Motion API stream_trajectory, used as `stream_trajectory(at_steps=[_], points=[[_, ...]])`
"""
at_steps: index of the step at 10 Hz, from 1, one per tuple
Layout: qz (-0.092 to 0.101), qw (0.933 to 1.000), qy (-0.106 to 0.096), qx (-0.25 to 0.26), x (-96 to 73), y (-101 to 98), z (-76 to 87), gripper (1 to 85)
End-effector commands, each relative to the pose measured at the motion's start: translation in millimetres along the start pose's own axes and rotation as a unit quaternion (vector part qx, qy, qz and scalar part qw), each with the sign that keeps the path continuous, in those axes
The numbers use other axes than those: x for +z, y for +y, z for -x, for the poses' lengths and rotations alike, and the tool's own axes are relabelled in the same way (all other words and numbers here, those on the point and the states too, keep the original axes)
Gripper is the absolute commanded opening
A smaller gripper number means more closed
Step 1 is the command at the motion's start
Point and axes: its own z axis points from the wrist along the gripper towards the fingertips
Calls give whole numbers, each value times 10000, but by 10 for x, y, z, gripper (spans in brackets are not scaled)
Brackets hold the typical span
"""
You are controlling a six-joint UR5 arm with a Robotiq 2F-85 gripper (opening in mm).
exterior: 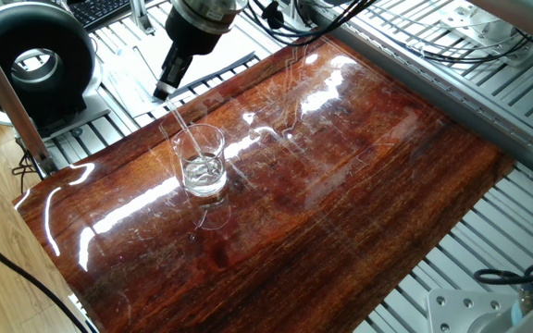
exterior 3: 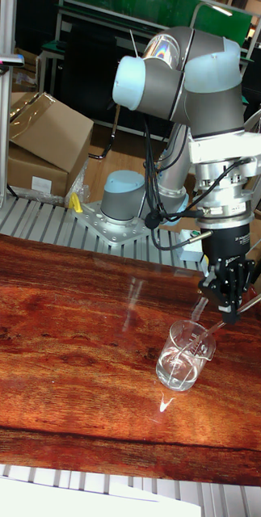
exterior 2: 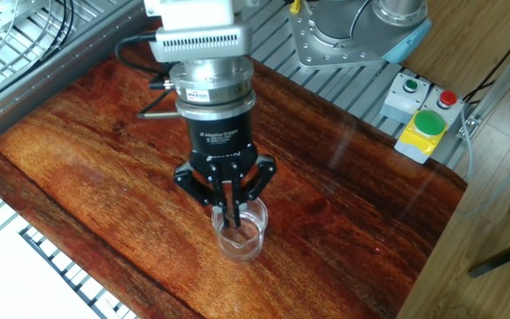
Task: Stir the beaker with a glass rod
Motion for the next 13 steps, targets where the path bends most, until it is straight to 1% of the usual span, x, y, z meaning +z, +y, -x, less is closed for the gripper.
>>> stream_trajectory(at_steps=[1,3,5,6,9,10,12,13], points=[[-3,9999,-97,51,77,-69,114,10],[-77,9996,-152,222,209,-28,216,10],[-148,9993,-125,335,247,23,260,10],[-173,9991,-91,366,213,53,266,10],[-77,9989,-57,458,94,176,187,10],[-77,9990,-46,448,61,196,153,10],[-67,9993,-34,364,2,181,89,10],[-61,9995,15,301,-43,145,35,10]])
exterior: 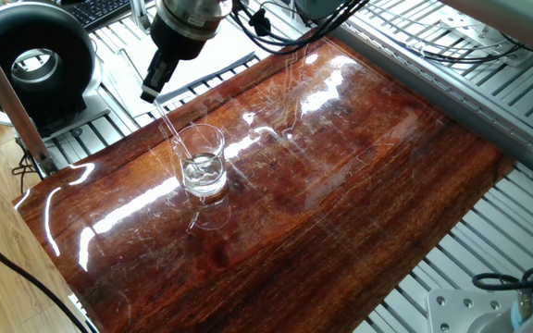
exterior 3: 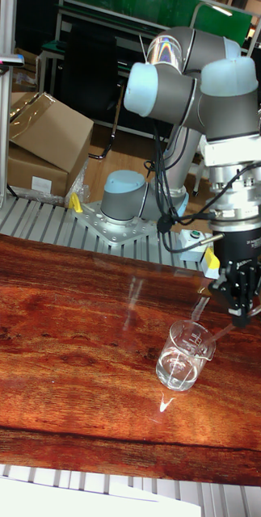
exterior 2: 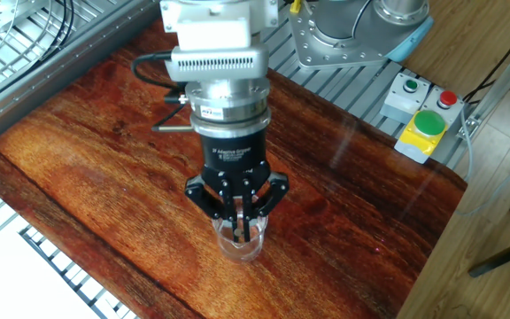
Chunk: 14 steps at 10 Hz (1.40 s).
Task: Stir the beaker with a glass rod
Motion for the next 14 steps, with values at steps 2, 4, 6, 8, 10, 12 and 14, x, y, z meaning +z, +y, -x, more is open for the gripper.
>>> stream_trajectory(at_steps=[2,4,6,8,10,12,14], points=[[76,9998,3,-181,-116,-118,-129,10],[96,9996,-59,-253,-27,-221,-91,10],[34,9998,-62,-176,86,-275,46,10],[-33,9999,-157,-2,221,-193,165,10],[-126,9998,-115,123,226,-100,201,10],[-79,9999,-84,128,137,-21,138,10],[-43,9999,-75,90,62,22,48,10]])
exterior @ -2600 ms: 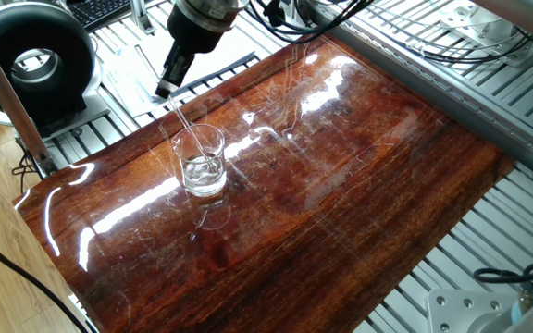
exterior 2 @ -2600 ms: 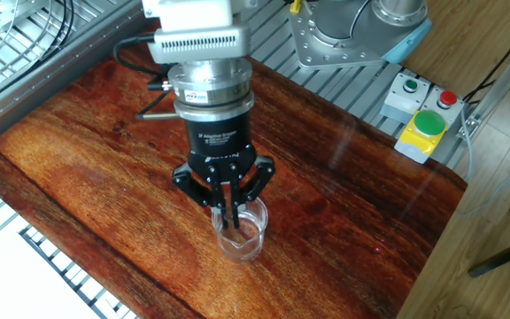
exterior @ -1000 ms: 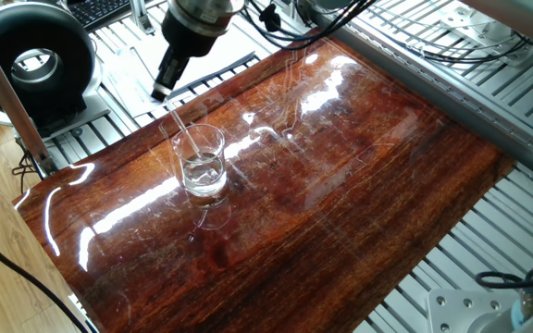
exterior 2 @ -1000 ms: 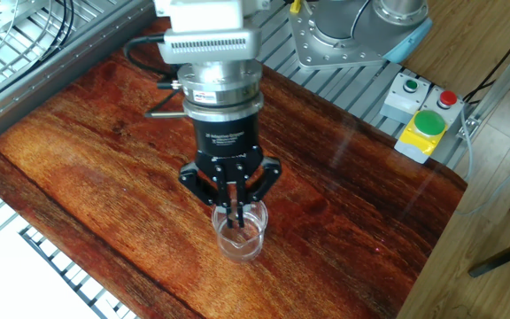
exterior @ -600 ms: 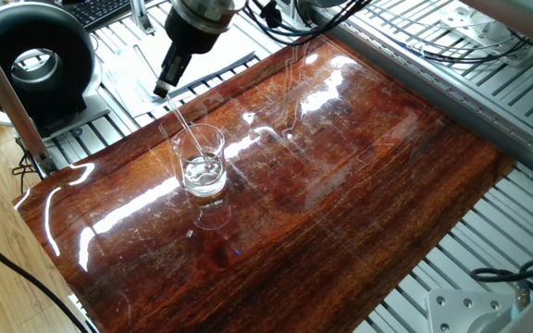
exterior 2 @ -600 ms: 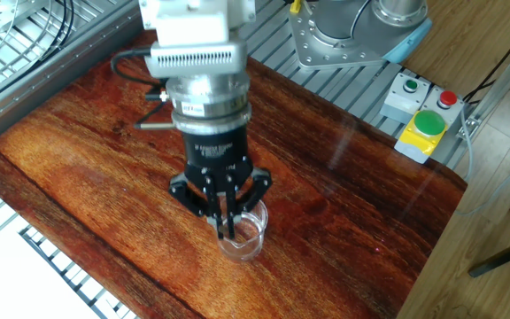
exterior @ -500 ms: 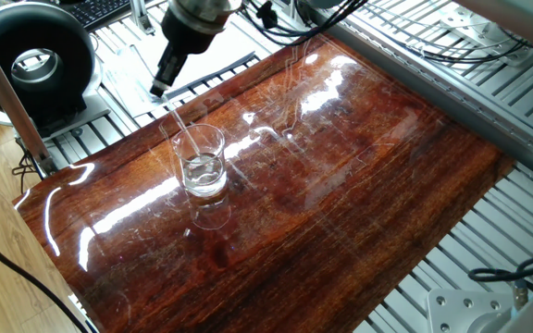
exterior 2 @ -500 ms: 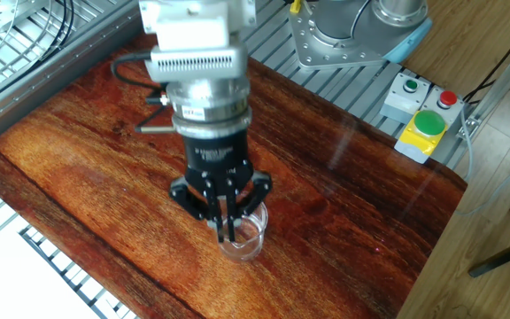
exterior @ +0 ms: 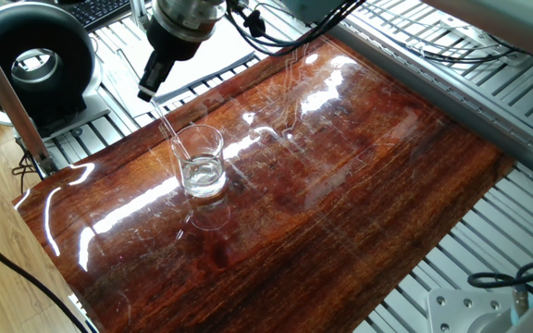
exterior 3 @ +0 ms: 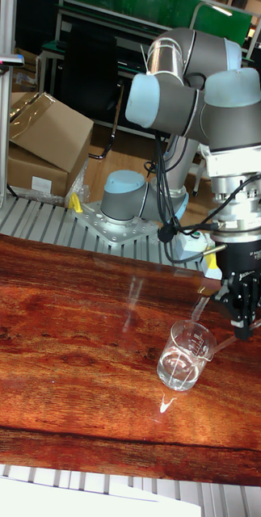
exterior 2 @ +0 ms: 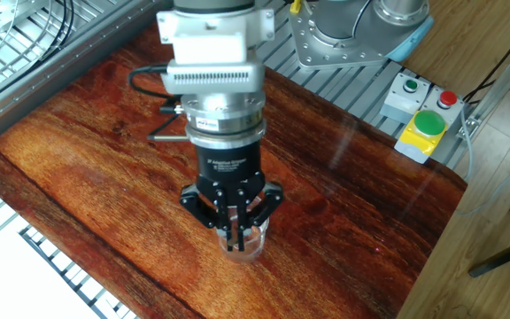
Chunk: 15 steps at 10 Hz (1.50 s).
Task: Stir the beaker with a glass rod
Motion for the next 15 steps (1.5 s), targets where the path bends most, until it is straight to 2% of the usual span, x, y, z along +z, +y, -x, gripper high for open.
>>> stream_trajectory(at_steps=[1,4,6,7,10,11,15], points=[[66,10000,-44,21,-107,75,-60,10],[112,9998,28,-130,-231,7,-168,10],[96,9998,53,-171,-209,-67,-207,10],[64,9997,157,-188,-161,-147,-252,10],[52,9962,865,81,-84,-208,-535,10],[40,9952,966,173,-68,-203,-558,10],[-156,9940,1038,314,53,-200,-456,10]])
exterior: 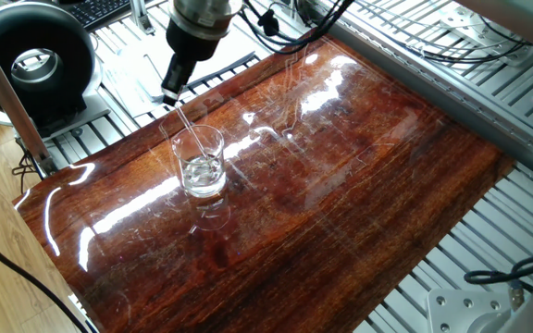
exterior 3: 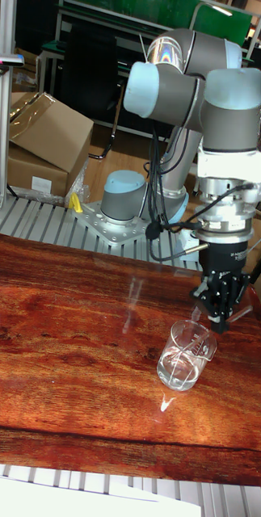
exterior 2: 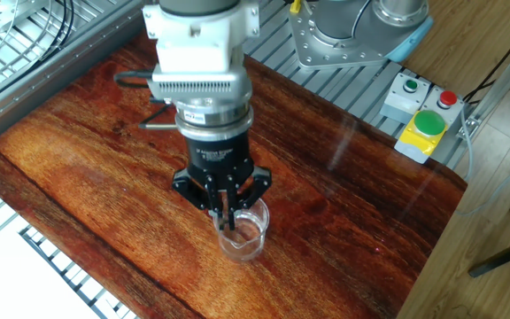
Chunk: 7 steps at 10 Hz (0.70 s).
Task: Stir the beaker with a glass rod
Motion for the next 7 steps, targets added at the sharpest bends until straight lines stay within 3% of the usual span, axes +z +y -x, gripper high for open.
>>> stream_trajectory(at_steps=[1,7], points=[[-79,9998,99,180,51,29,79,10],[-220,9990,184,350,122,86,285,10]])
